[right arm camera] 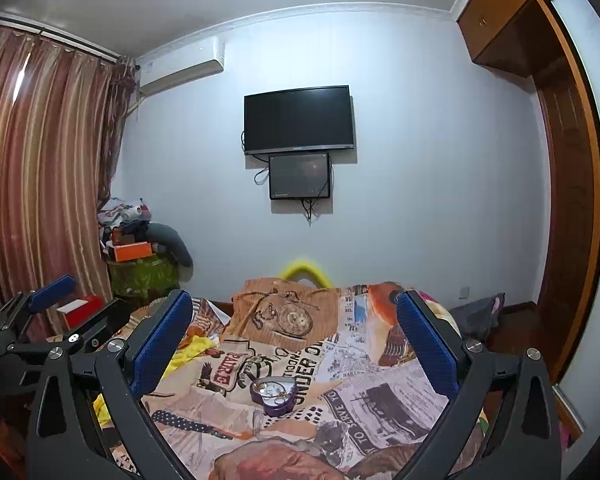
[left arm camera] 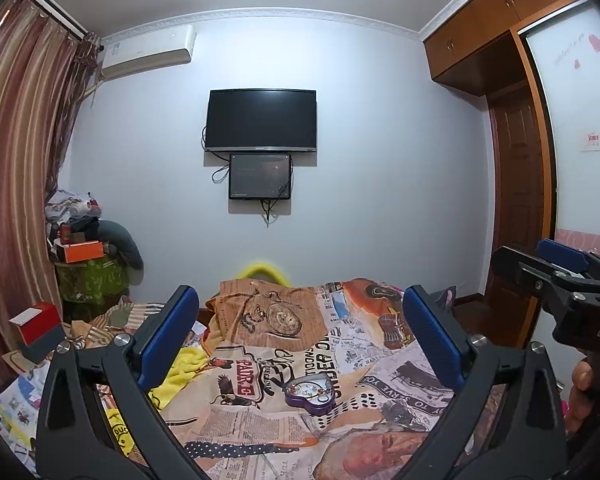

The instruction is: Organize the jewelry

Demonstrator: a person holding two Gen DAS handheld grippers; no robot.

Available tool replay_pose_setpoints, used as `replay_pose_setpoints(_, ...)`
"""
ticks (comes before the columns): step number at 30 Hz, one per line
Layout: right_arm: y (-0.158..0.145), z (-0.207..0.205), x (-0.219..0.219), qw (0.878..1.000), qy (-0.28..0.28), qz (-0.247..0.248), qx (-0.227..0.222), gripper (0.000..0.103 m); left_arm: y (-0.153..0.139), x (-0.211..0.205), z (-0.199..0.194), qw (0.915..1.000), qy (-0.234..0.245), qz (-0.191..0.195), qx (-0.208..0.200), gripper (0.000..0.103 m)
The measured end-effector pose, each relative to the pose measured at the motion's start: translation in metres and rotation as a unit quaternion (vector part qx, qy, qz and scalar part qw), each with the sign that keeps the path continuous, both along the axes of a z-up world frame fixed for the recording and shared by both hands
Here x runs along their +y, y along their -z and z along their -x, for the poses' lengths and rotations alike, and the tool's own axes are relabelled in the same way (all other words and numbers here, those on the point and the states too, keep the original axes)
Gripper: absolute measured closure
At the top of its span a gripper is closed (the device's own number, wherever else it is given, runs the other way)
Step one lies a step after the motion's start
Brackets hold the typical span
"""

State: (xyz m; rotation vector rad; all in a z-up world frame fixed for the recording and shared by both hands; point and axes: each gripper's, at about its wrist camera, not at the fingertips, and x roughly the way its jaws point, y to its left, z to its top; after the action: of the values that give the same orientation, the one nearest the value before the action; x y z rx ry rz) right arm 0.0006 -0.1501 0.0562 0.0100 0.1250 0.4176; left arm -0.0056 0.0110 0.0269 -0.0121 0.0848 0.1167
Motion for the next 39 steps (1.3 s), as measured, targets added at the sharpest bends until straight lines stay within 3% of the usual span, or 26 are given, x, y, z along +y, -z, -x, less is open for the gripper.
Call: replay_pose_setpoints(39,0.000,0.001,0.002,1.000,0.002,0.017,0.018,0.002,0.010,0.006,-0.016,0.9996,0.010,0.018,0.022,0.000)
